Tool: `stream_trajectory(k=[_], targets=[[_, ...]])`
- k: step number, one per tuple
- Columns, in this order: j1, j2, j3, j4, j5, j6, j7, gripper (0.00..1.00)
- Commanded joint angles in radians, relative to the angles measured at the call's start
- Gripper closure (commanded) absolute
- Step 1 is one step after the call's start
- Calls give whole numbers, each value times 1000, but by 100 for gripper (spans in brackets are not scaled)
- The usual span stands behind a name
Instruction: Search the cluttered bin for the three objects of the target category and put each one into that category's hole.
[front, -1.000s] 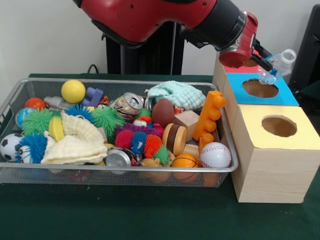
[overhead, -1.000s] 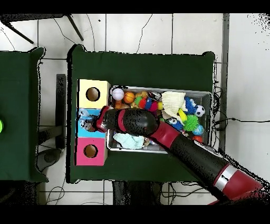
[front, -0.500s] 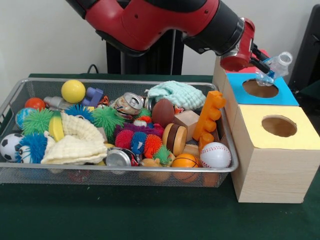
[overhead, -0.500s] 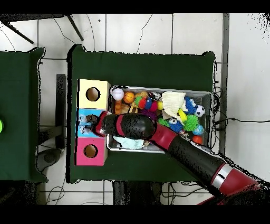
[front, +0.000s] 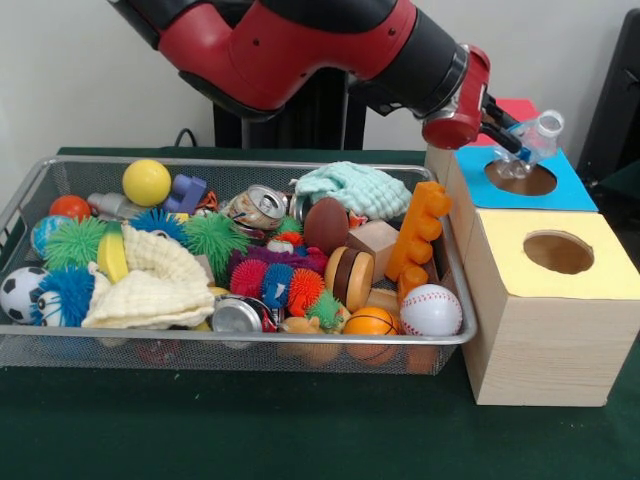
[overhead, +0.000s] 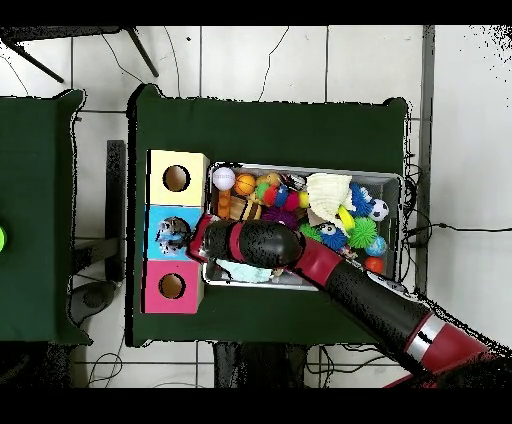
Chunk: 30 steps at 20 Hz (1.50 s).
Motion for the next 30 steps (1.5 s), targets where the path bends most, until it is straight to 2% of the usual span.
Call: stream_trajectory(k=[1, 6, 21, 30], targets=[[-38, 63, 23, -143, -70, -17, 19, 100], [-42, 79, 36, -149, -81, -32, 48, 100], [-65, 147, 94, -150, -132, -71, 43, 100], [-113, 208, 157, -166, -182, -75, 5, 100]])
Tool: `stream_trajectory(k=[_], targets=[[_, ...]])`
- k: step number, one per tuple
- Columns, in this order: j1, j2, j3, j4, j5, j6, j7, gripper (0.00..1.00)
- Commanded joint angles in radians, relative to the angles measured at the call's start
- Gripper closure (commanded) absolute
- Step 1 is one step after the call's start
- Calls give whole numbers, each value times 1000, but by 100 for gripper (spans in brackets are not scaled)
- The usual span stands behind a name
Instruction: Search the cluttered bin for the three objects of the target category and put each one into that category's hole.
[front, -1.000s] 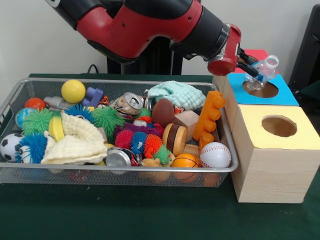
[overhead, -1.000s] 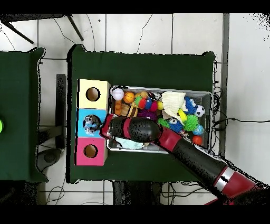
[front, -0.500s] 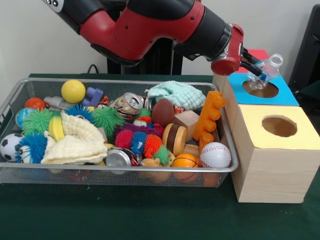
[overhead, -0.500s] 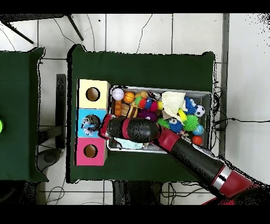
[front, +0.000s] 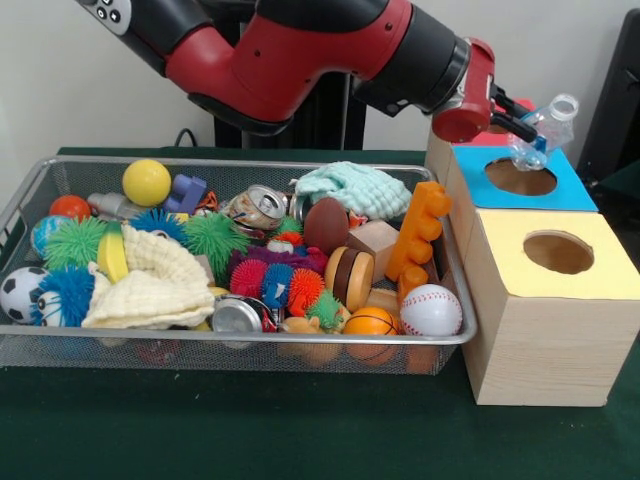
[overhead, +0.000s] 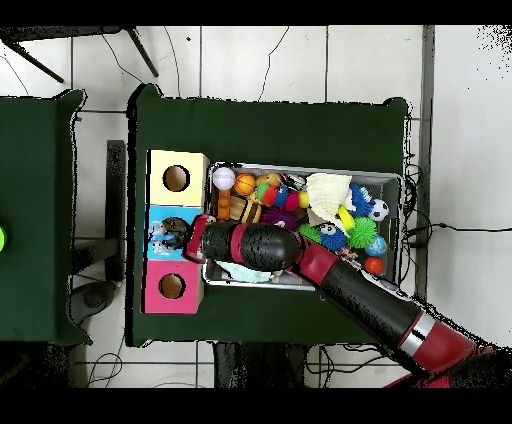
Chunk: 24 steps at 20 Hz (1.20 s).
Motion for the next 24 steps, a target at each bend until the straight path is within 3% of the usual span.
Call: stream_trajectory(k=[1, 16, 24], targets=[[-43, 81, 60, -156, -67, -75, 6, 100], [-74, 154, 83, -224, -163, -22, -69, 100], [-83, 155, 64, -265, -202, 38, -95, 100]])
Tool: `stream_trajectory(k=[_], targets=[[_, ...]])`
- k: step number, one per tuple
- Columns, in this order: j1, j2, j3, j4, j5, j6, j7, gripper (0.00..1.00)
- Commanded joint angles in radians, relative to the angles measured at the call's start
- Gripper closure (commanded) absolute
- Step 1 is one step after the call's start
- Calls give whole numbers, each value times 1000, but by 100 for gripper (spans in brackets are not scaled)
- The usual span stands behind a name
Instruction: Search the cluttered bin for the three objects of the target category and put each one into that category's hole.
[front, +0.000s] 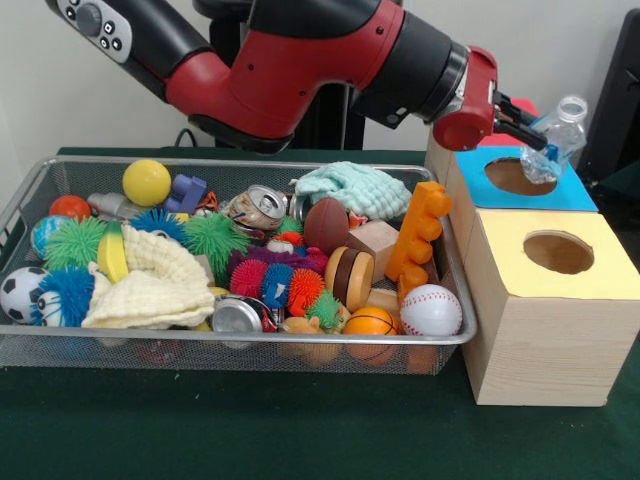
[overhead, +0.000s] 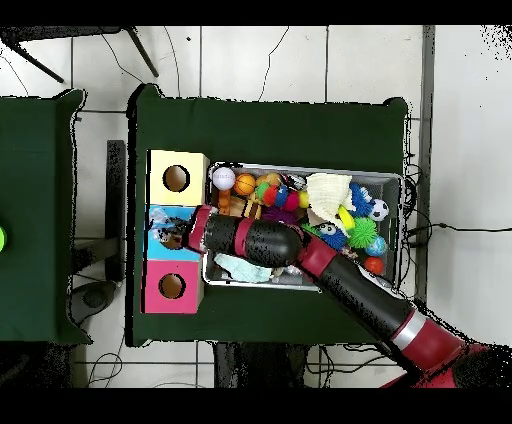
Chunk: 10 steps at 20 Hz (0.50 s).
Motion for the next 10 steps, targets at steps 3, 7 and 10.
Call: stream_trajectory(k=[3, 7, 10], targets=[[-29, 26, -16, -208, -80, 58, -93, 100], [-17, -12, -40, -211, -77, 86, -61, 100], [18, -73, -90, -217, -42, 147, 11, 0]])
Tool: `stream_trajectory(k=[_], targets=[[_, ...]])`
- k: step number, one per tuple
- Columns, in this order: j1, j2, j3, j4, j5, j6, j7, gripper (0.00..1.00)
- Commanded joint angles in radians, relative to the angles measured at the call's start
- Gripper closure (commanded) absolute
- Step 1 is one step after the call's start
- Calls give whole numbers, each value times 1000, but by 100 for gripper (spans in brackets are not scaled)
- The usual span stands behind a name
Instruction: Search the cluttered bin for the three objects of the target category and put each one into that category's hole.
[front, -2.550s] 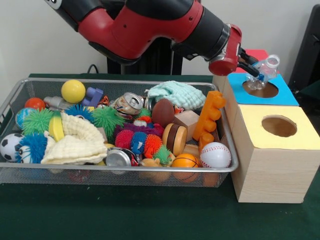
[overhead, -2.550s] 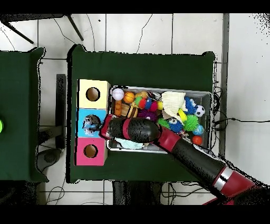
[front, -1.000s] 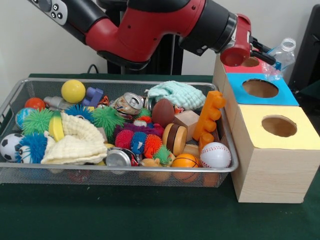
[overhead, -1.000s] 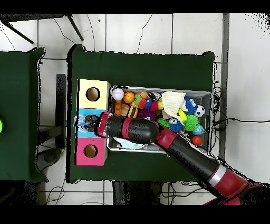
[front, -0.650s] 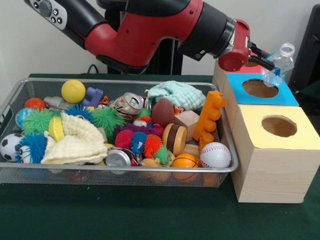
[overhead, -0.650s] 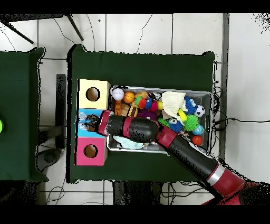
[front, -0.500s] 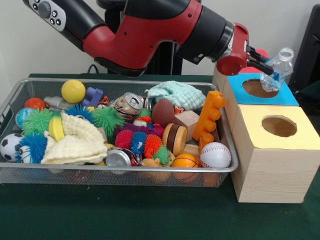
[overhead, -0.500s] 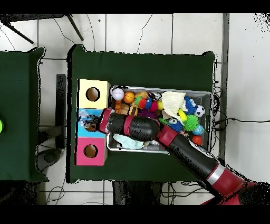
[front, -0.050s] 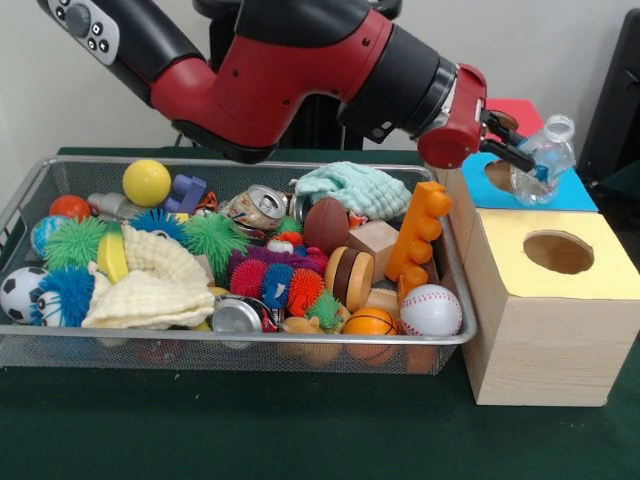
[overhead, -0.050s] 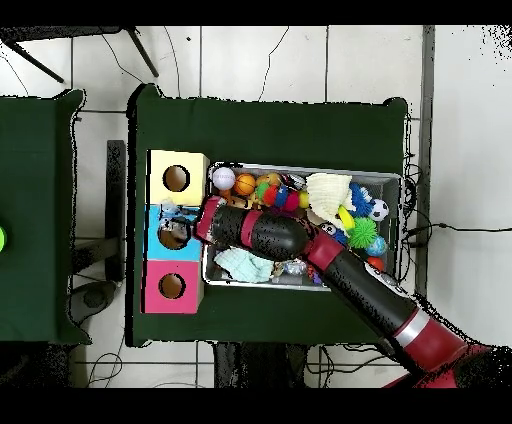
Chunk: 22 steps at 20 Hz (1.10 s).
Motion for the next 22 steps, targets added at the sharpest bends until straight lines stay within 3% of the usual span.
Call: stream_trajectory(k=[1, 4, 16, 22], targets=[[37, -90, -111, -169, -3, 152, 41, 0], [60, -132, -141, -168, 1, 176, 72, 0], [55, -145, -140, -144, 24, 170, 88, 0], [57, -184, -141, -134, 45, 194, 110, 0]])
